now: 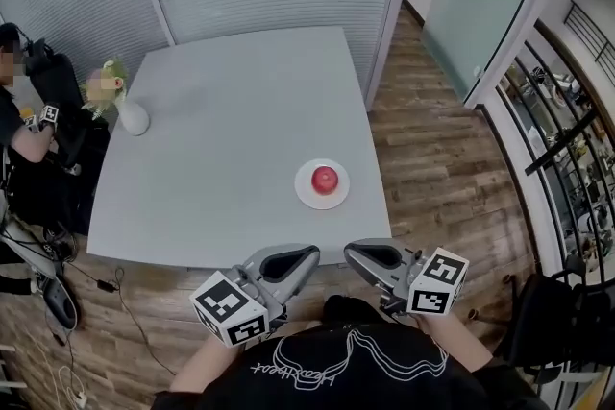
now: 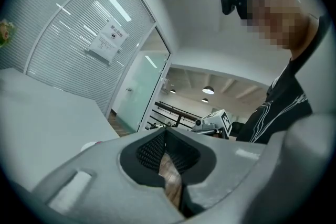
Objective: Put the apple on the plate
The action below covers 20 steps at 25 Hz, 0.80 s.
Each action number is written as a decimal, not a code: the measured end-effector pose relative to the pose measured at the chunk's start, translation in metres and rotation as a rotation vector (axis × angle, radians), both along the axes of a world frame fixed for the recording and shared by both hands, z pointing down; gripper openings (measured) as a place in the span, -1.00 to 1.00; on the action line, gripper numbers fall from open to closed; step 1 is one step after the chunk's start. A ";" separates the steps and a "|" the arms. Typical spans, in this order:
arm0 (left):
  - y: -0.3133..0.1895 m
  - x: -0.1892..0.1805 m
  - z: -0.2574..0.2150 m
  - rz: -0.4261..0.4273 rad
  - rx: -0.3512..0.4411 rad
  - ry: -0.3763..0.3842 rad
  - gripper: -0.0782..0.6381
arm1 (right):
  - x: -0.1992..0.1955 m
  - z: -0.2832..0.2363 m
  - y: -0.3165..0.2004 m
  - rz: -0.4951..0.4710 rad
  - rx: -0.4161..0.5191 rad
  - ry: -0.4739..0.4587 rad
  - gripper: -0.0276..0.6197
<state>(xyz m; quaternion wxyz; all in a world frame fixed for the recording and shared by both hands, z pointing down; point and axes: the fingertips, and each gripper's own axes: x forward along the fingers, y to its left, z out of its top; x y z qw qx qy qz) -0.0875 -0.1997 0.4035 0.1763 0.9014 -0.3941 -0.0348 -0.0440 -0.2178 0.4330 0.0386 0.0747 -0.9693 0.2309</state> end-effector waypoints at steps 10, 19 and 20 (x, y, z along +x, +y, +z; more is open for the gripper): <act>0.010 0.001 0.011 -0.013 -0.039 0.006 -0.74 | 0.004 -0.002 0.014 0.023 -0.001 -0.019 -0.89; 0.007 0.008 0.017 0.003 -0.049 0.014 -0.74 | 0.011 0.004 0.010 0.047 -0.007 -0.014 -0.89; 0.009 0.008 0.018 0.002 -0.049 0.013 -0.74 | 0.011 0.005 0.012 0.048 -0.008 -0.013 -0.89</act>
